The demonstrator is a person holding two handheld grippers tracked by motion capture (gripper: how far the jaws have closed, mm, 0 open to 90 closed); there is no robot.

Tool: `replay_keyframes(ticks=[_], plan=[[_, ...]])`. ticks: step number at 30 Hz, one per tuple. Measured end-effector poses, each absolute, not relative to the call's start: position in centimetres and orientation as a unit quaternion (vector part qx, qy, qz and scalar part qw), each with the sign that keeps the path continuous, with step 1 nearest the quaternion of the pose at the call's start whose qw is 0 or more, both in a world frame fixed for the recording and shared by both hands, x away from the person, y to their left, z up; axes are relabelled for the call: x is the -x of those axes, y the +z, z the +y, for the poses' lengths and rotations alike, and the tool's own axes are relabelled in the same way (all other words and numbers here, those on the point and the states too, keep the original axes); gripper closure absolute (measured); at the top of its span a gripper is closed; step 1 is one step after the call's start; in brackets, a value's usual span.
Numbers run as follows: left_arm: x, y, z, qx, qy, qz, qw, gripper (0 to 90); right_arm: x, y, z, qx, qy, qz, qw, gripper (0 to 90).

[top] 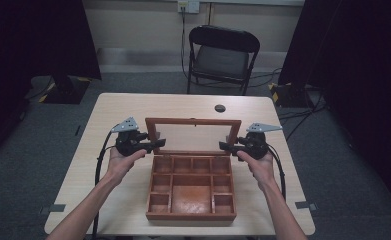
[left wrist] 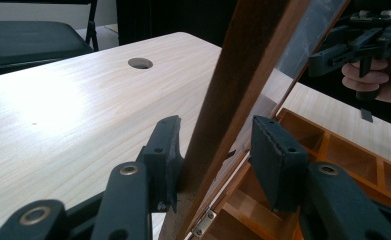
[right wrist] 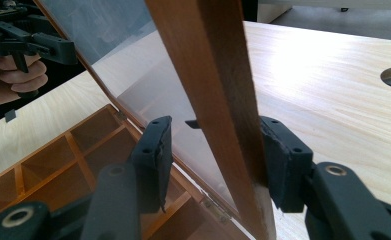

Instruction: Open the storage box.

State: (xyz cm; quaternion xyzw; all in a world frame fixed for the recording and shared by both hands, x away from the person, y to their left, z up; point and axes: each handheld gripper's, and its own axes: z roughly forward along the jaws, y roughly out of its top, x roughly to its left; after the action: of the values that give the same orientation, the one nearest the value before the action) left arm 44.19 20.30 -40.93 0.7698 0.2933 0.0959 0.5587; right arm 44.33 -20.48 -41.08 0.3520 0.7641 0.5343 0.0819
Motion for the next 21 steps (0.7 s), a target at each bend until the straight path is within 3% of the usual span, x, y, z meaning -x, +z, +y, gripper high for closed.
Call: replay_keyframes(ticks=[21], plan=[[-45.2,-42.4,20.6,-0.768,0.097,0.315,0.549,59.3,-45.2,-41.5,-20.2,-0.361,0.536,0.757,0.092,47.5]])
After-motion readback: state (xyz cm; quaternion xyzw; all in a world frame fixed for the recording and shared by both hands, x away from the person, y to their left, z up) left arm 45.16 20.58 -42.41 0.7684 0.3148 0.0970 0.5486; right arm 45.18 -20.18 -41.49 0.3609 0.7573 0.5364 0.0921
